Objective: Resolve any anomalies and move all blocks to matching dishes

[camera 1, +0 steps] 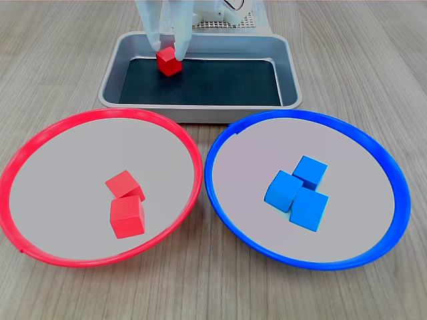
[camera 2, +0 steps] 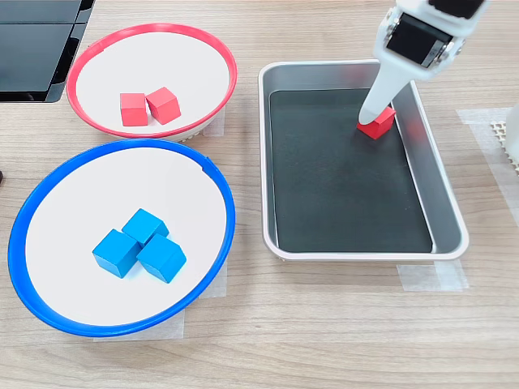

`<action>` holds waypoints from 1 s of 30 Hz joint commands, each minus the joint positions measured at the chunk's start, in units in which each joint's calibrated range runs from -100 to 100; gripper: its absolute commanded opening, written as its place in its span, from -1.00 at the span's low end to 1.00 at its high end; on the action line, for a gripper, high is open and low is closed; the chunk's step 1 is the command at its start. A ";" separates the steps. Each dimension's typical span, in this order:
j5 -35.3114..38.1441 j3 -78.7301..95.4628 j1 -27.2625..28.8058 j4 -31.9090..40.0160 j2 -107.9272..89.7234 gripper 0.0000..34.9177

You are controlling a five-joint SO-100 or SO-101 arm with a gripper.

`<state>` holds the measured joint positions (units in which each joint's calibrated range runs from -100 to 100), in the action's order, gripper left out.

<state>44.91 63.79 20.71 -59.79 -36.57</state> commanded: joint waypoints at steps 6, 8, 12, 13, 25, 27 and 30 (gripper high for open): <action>1.95 0.34 2.96 1.31 1.05 -0.19; 2.00 0.43 3.24 1.55 1.22 -0.19; 2.00 1.34 3.15 2.96 1.73 -0.20; 2.15 1.98 3.15 3.95 2.16 -0.21; 0.73 4.16 -2.12 10.06 6.85 -0.99; -2.34 0.34 -4.57 8.08 7.79 -0.99; -7.52 -9.22 -8.05 2.63 11.37 -0.99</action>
<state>43.49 65.34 16.37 -52.20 -28.05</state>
